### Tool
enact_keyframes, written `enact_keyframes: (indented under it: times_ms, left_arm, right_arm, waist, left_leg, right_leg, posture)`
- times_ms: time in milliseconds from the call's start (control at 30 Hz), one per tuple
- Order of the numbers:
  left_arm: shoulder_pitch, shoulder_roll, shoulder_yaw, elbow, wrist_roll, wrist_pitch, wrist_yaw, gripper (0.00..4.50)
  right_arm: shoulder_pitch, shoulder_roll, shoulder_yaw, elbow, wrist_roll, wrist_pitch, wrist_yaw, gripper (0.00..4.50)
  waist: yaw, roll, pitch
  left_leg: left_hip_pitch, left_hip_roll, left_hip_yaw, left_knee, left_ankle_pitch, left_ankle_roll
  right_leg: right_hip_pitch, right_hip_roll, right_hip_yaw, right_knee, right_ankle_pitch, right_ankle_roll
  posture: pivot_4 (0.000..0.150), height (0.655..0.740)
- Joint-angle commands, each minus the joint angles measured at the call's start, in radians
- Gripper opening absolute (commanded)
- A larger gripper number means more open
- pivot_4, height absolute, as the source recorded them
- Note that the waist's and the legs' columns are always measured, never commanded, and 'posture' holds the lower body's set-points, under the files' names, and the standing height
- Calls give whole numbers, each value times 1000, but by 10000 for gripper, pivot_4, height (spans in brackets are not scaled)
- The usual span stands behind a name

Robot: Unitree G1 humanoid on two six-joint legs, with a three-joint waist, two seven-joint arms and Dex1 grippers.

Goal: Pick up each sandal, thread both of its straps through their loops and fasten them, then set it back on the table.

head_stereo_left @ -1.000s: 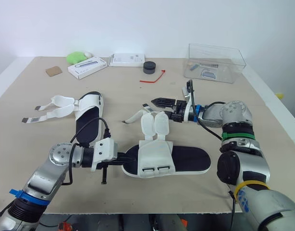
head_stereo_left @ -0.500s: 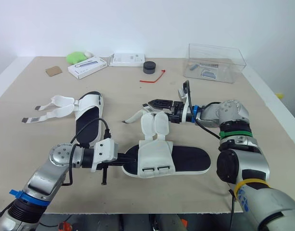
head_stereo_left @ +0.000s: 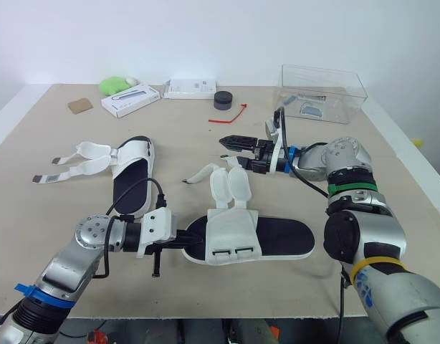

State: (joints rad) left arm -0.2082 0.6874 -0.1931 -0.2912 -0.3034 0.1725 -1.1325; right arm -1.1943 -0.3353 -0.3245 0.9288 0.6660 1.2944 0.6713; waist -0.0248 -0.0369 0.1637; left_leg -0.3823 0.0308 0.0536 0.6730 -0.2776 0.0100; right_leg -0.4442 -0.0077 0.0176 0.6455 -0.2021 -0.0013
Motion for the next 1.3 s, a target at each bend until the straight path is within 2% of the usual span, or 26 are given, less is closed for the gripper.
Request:
enact_keyframes:
  times_ms: [33,67,200,233,333,467,567,700,800,900,1000,1200,1233,1300]
  left_arm:
    - [3,0,2,-32,3,-9,7,0]
    - [4,1,2,-33,2,-10,7,0]
    - [7,0,-1,-33,3,-10,10,0]
    - [7,1,-2,-33,3,-11,11,0]
    - [9,1,-4,-34,2,-12,11,0]
    - [12,3,-1,-34,2,-11,13,0]
    - [16,5,2,-37,0,-11,13,0]
    - [17,2,0,-34,0,-12,12,0]
    - [14,0,-3,-29,0,-14,9,0]
    - [7,-3,-7,-20,2,-17,5,0]
    - [-1,-5,-8,-12,2,-20,0,0]
    - [-4,-3,-6,-6,1,-24,-10,0]
    - [-4,-3,-5,-5,1,-24,-12,0]
    - [-4,-4,-4,-4,2,-24,-15,0]
  right_arm:
    - [-10,-16,30,-51,-9,4,49,26787]
    - [-6,-16,39,-57,-13,6,57,23389]
    - [6,-18,52,-78,-21,-3,81,3528]
    - [9,-19,57,-84,-24,-9,88,1068]
    - [39,-27,92,-175,-34,-67,137,1068]
    - [164,-72,205,-473,-26,-181,306,1068]
    - [257,-95,261,-651,-45,-288,360,1068]
    - [450,-143,375,-905,-182,-660,448,1068]
    - [553,-162,432,-992,-285,-983,526,1068]
    - [611,-167,467,-946,-422,-1490,591,1068]
    - [607,-155,469,-845,-488,-1839,594,1068]
    - [550,-183,508,-652,-545,-2363,579,1068]
    - [538,-191,523,-623,-554,-2455,568,1068]
    - [513,-209,552,-571,-585,-2611,537,1068]
  waist:
    - [0,0,0]
    - [0,0,0]
    - [0,0,0]
    - [0,0,0]
    - [0,0,0]
    - [1,0,0]
    - [1,1,0]
    - [1,0,0]
    - [1,1,0]
    - [0,1,0]
    - [1,0,0]
    - [1,0,1]
    - [1,0,1]
    - [1,0,1]
  left_leg:
    - [0,0,0,0,0,0]
    - [0,0,0,0,0,0]
    - [0,0,0,0,0,0]
    - [0,0,0,0,0,0]
    - [0,0,-1,0,0,0]
    - [-1,0,-1,0,0,0]
    - [-2,0,-2,0,0,0]
    - [-2,0,-3,0,-1,0]
    - [-2,0,-2,0,-1,0]
    - [-1,0,0,1,0,0]
    - [2,0,0,1,0,-1]
    - [8,0,4,1,0,-1]
    - [9,0,4,1,0,-1]
    - [9,0,5,0,0,-1]
  right_leg:
    - [0,0,0,0,0,0]
    - [0,0,0,0,0,0]
    - [0,0,0,0,0,0]
    - [0,0,0,0,0,0]
    - [0,0,-1,0,0,0]
    - [-1,0,-1,-1,0,0]
    - [-1,-1,-2,-1,0,1]
    - [-1,-1,-3,0,-1,1]
    - [-1,-1,-3,0,-1,1]
    - [-1,0,-2,0,-1,3]
    - [1,0,-2,0,-4,8]
    - [4,1,1,1,-3,6]
    - [4,1,2,1,1,1]
    - [4,1,3,2,1,0]
  posture:
    - [1500,7400]
    - [1500,7400]
    - [1500,7400]
    - [1500,7400]
    - [1500,7400]
    - [1500,7400]
    - [1500,7400]
    - [1500,7400]
    - [1500,7400]
    - [1500,7400]
    - [1500,7400]
    - [1500,7400]
    - [1500,7400]
    - [1500,7400]
